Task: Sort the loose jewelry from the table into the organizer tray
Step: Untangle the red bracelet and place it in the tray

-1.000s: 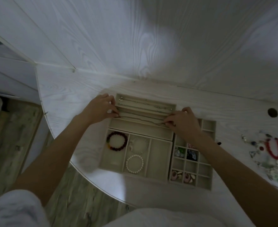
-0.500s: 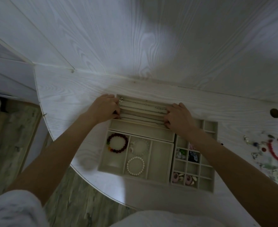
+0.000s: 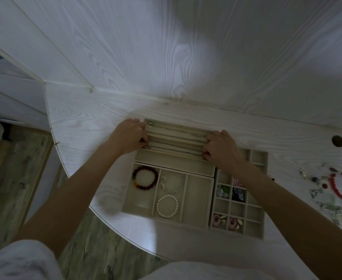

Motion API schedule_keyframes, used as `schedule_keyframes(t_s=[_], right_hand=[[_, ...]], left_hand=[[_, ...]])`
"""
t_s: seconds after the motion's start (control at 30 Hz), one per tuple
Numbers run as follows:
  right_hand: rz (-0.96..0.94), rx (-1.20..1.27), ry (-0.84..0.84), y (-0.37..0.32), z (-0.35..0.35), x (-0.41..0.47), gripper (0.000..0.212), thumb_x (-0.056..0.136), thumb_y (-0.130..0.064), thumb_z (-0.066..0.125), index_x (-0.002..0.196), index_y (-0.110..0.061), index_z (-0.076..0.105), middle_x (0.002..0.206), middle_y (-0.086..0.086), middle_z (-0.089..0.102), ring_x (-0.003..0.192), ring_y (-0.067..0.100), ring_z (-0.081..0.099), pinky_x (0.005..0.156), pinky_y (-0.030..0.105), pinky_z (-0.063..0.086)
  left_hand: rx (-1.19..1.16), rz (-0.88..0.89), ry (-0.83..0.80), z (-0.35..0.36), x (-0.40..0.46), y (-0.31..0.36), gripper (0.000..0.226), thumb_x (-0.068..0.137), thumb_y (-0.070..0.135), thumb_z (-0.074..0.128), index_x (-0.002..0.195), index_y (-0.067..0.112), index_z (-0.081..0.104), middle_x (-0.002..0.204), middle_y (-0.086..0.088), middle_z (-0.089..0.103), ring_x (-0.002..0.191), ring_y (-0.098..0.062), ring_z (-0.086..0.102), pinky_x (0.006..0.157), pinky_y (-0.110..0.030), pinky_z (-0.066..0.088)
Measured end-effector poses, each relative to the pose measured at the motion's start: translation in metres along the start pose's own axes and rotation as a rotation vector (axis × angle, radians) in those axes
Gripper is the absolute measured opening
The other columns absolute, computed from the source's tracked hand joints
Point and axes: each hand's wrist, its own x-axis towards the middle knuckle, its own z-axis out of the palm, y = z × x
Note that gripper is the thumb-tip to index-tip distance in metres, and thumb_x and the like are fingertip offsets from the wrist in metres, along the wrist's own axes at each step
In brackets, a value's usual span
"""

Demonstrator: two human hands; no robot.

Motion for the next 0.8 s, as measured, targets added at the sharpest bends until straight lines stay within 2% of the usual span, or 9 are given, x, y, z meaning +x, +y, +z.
schedule_keyframes(t_s=[0.13, 0.23, 0.4, 0.5, 0.6, 0.7, 0.8], right_hand=[[-0.048, 0.053, 0.043, -0.002, 0.0, 0.003, 0.023, 0.044, -0.022, 0.091, 0.05, -0.021, 0.069, 0.055, -0.001, 0.054, 0.056, 0.022, 0.056, 0.063, 0.03, 0.021], [-0.073, 0.011, 0.023, -0.001, 0.004, 0.004, 0.022, 0.042, -0.019, 0.089, 0.049, -0.02, 0.068, 0.055, -0.001, 0.054, 0.057, 0.021, 0.055, 0.064, 0.028, 0.022], [-0.063, -0.012, 0.043, 0.004, 0.003, 0.002, 0.023, 0.041, -0.014, 0.088, 0.046, -0.019, 0.065, 0.055, 0.0, 0.055, 0.057, 0.022, 0.055, 0.064, 0.028, 0.022], [-0.058, -0.012, 0.057, 0.005, 0.004, 0.002, 0.023, 0.041, -0.014, 0.088, 0.045, -0.021, 0.066, 0.054, -0.002, 0.055, 0.056, 0.02, 0.055, 0.063, 0.028, 0.02], [-0.037, 0.076, 0.119, 0.007, 0.002, 0.0, 0.021, 0.049, -0.014, 0.087, 0.048, -0.021, 0.068, 0.054, -0.002, 0.054, 0.057, 0.02, 0.053, 0.062, 0.029, 0.018], [0.008, 0.263, 0.25, 0.011, -0.003, -0.011, 0.006, 0.071, -0.017, 0.078, 0.066, -0.015, 0.073, 0.067, 0.004, 0.06, 0.066, 0.025, 0.056, 0.067, 0.029, 0.025], [0.06, 0.381, 0.332, 0.014, -0.013, -0.037, 0.026, 0.088, -0.029, 0.052, 0.085, -0.013, 0.072, 0.076, 0.004, 0.061, 0.071, 0.022, 0.055, 0.068, 0.028, 0.032]], left_hand=[[0.003, 0.02, 0.006, 0.002, 0.001, 0.001, 0.012, 0.068, 0.029, 0.083, 0.074, 0.02, 0.077, 0.073, -0.002, 0.062, 0.074, -0.023, 0.056, 0.071, -0.031, 0.042], [0.039, 0.038, -0.023, 0.001, 0.004, 0.002, 0.013, 0.064, 0.029, 0.085, 0.07, 0.021, 0.077, 0.073, -0.002, 0.062, 0.074, -0.023, 0.057, 0.071, -0.031, 0.043], [0.056, 0.091, -0.048, -0.001, 0.004, 0.003, 0.02, 0.05, 0.024, 0.092, 0.059, 0.022, 0.074, 0.064, 0.0, 0.059, 0.062, -0.021, 0.057, 0.061, -0.028, 0.045], [0.042, 0.081, -0.058, 0.0, 0.004, 0.004, 0.018, 0.053, 0.023, 0.09, 0.062, 0.021, 0.075, 0.066, -0.001, 0.061, 0.065, -0.022, 0.057, 0.063, -0.029, 0.045], [0.038, 0.053, -0.028, 0.0, 0.003, 0.0, 0.011, 0.064, 0.021, 0.085, 0.071, 0.018, 0.077, 0.071, -0.004, 0.063, 0.071, -0.025, 0.057, 0.067, -0.031, 0.043], [0.008, 0.064, 0.09, -0.002, -0.001, 0.001, 0.009, 0.069, 0.018, 0.083, 0.074, 0.015, 0.076, 0.069, -0.005, 0.063, 0.066, -0.026, 0.058, 0.062, -0.031, 0.045], [-0.033, 0.075, 0.247, -0.003, -0.009, 0.021, 0.009, 0.08, 0.02, 0.071, 0.077, 0.012, 0.074, 0.07, -0.003, 0.064, 0.067, -0.025, 0.059, 0.061, -0.029, 0.046]])
